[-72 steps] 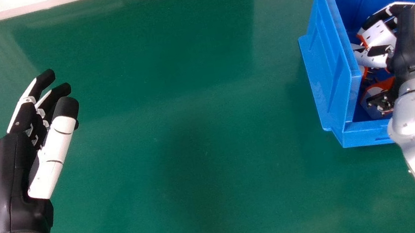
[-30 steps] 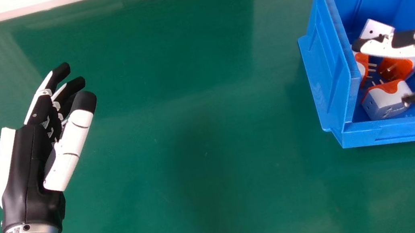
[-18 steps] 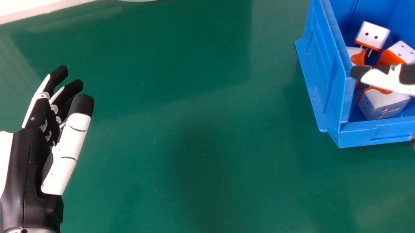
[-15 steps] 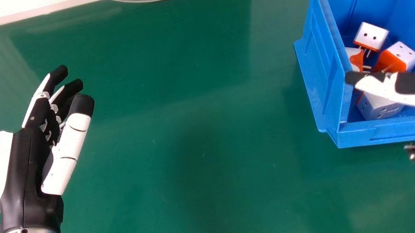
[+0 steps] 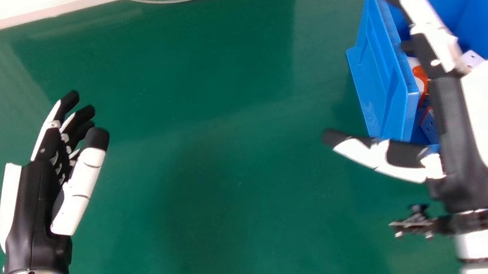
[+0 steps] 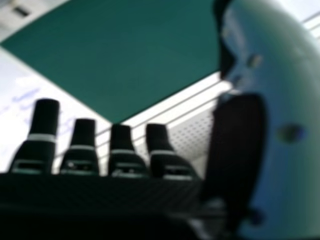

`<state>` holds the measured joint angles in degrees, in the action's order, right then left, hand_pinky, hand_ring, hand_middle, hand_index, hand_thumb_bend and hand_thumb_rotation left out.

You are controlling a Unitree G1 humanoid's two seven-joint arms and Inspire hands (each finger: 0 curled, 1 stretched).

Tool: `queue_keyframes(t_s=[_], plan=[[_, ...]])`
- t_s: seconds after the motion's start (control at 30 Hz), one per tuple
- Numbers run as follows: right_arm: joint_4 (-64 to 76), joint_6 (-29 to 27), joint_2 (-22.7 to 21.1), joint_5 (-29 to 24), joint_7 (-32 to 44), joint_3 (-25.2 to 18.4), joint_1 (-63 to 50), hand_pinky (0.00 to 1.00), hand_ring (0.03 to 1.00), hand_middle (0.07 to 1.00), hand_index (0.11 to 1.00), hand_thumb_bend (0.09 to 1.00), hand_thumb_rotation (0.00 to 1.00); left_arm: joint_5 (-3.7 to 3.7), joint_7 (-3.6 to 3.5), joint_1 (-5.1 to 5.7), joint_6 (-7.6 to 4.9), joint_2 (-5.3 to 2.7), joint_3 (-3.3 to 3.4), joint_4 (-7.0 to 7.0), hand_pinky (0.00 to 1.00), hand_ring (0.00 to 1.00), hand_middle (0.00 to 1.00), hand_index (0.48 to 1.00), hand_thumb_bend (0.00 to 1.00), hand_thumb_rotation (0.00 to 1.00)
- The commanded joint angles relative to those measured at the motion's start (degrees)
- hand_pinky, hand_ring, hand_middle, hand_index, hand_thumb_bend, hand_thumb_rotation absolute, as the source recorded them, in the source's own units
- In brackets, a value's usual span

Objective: Pick all objects and put in blue box

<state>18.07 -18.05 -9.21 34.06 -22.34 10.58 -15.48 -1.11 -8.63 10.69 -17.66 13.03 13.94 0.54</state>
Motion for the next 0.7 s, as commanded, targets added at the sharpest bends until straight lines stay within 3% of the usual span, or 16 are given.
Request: queue_keyframes(t_s=[0.0,0.17,0.3,0.4,0.47,0.57,0.67], plan=[[0.4,-2.0,0.6,-2.2,1.6,1.0,0.1,0.74,0.886,0.908,0.866,0.464,0.06,0.05,0.29,-0.69,-2.77,1.02,0.67,1.07,0.81,0.88,0.88,0.912,0.71,0.82],[-2.0,-2.2,1.5,-9.6,8.0,3.4,1.1,0.75,0.887,0.905,0.865,0.435,0.1,-0.08,0.62,-1.34,-4.24,1.56,0.93,3.68,0.82,0.88,0.89,0.913,0.71,0.83],[-3.2,-0.1,2.7,-16.1,13.8,4.4,2.0,0.76,0.894,0.911,0.876,0.402,0.15,0.17,1.05,-1.86,-4.33,1.63,0.88,4.39,0.82,0.89,0.89,0.914,0.71,0.83],[-4.3,1.9,3.3,-21.4,18.5,4.7,2.8,0.76,0.9,0.918,0.885,0.386,0.2,0.21,1.27,-1.85,-3.93,1.5,0.66,3.92,0.82,0.89,0.89,0.915,0.71,0.83],[-5.3,3.1,3.4,-26.0,22.1,4.5,3.4,0.78,0.922,0.94,0.913,0.365,0.35,0.05,1.27,-1.67,-3.75,1.44,0.51,3.45,0.82,0.89,0.89,0.916,0.72,0.84],[-5.9,6.3,4.0,-34.3,27.6,4.0,3.3,0.79,0.936,0.952,0.928,0.359,0.43,-0.29,0.87,-1.68,-4.11,1.58,0.28,3.59,0.82,0.89,0.89,0.917,0.72,0.84],[-5.5,9.7,4.8,-41.5,31.9,3.7,2.6,0.86,0.968,0.976,0.964,0.384,0.69,-0.53,0.23,-2.18,-4.76,1.89,0.02,4.63,0.82,0.88,0.89,0.921,0.72,0.84]])
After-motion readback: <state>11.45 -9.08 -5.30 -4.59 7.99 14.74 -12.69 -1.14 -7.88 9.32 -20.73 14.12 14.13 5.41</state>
